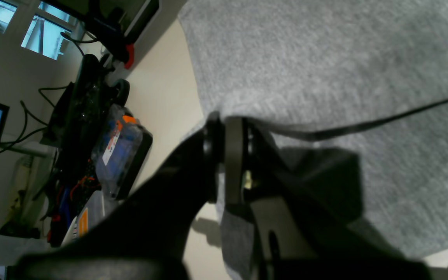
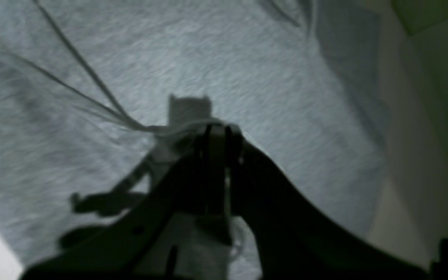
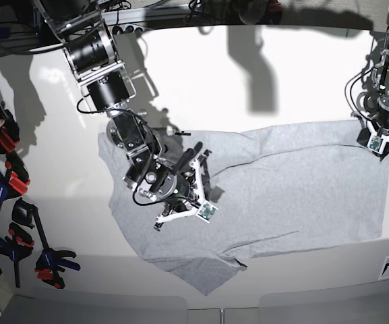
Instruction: Fold the T-shirt properly
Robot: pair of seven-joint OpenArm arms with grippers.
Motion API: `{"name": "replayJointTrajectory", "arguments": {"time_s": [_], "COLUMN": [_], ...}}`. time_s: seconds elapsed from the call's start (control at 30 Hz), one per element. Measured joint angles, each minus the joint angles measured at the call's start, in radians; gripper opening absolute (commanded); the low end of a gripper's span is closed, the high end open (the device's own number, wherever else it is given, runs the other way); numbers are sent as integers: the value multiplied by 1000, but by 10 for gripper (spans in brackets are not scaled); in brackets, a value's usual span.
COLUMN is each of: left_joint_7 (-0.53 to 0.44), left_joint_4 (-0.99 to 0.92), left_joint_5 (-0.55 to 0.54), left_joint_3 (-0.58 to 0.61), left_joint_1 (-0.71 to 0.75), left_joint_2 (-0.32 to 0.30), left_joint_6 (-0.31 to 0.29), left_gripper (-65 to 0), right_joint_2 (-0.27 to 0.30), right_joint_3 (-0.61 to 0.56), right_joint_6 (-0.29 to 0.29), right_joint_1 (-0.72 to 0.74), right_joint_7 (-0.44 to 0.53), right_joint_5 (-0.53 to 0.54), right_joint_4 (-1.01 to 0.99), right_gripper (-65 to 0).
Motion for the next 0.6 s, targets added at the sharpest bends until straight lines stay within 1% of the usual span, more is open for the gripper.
{"name": "replayJointTrajectory", "arguments": {"time_s": [0.03,0.17,0.2,0.23,0.3,0.37,0.43,0.6], "left_joint_7": [0,0,0,0,-1,0,0,0], "left_joint_4": [0,0,0,0,0,0,0,0], "left_joint_5": [0,0,0,0,0,0,0,0], "left_joint_3": [0,0,0,0,0,0,0,0], "left_joint_1": [0,0,0,0,0,0,0,0], "left_joint_2": [0,0,0,0,0,0,0,0], "left_joint_6": [0,0,0,0,0,0,0,0], "left_gripper": [-650,-650,-650,-650,-650,-650,-650,-650], "right_joint_2": [0,0,0,0,0,-3,-8,-25], "right_joint_3": [0,0,0,0,0,0,0,0], "right_joint_6": [-7,-8,-8,-8,-19,-72,-98,-108], "right_joint_1": [0,-3,-3,-2,-2,-3,-3,-3], "right_joint_7": [21,109,127,158,174,169,166,143], "right_joint_5": [-6,-51,-60,-79,-104,-105,-105,-99], "right_joint_4": [-9,-35,-41,-45,-57,-69,-75,-75], "right_gripper": [-650,-411,-372,-352,-349,-349,-349,-350]}}
